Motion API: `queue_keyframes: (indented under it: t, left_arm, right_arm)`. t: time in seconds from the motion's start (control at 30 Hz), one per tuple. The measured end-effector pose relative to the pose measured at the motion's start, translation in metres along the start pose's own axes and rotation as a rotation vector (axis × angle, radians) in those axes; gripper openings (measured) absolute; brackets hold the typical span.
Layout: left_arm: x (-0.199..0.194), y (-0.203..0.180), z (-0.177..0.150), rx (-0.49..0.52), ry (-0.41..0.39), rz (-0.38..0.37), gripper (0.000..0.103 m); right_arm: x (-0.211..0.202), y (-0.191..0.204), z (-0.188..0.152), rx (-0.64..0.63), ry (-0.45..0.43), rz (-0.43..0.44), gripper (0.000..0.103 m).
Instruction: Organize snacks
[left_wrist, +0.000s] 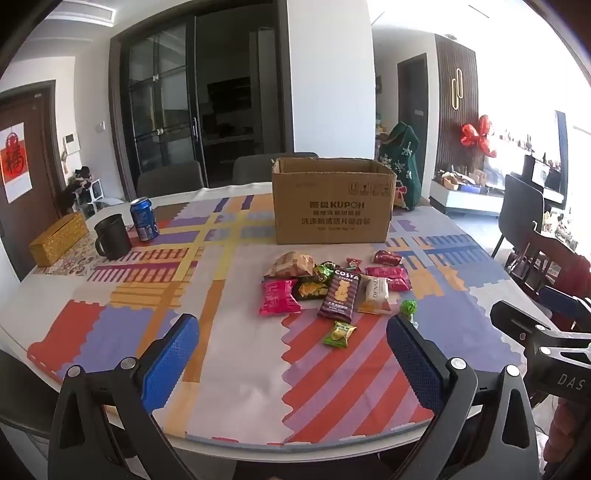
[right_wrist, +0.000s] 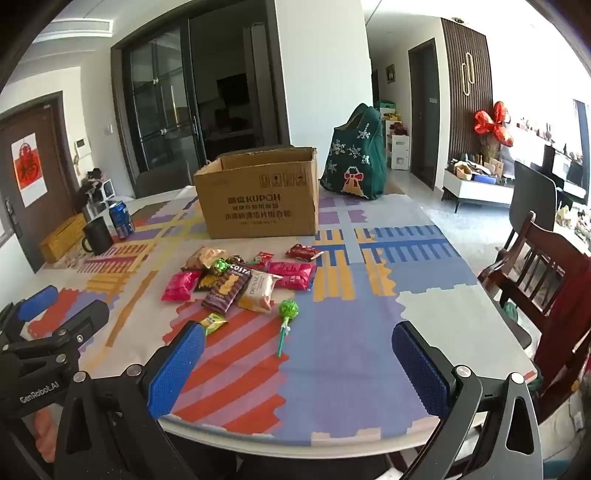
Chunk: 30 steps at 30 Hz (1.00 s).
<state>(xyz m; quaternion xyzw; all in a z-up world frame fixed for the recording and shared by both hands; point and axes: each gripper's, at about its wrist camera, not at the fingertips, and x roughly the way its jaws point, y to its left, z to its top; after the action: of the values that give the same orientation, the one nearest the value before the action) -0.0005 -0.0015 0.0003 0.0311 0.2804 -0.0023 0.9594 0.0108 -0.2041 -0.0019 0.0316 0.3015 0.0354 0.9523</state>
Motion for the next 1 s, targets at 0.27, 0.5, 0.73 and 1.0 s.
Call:
queue_keyframes:
  t: [0.27,0.5,0.73,1.0]
  left_arm:
    - [-0.001,0.003,0.001,-0.025,-0.002,-0.02,0.103]
    - [-0.008,0.004,0.001,-0.026,-0.011,-0.02,0.103]
    - [-0.009,0.005,-0.001,-0.028,-0.022,-0.016,0.103]
    - [-0.012,0.005,-0.003,-0.03,-0.032,-0.014,0.103]
  right_arm:
    - [0.0,0.001,0.0,0.004,0.013,0.007,0.102]
    - [0.0,0.001,0.0,-0.005,0.009,0.001,0.102]
    - [-0.005,0.004,-0.001,-0.012,-0.004,-0.002,0.102]
    - [-0.01,0.005,-0.002,-0.018,-0.016,-0.001,0.102]
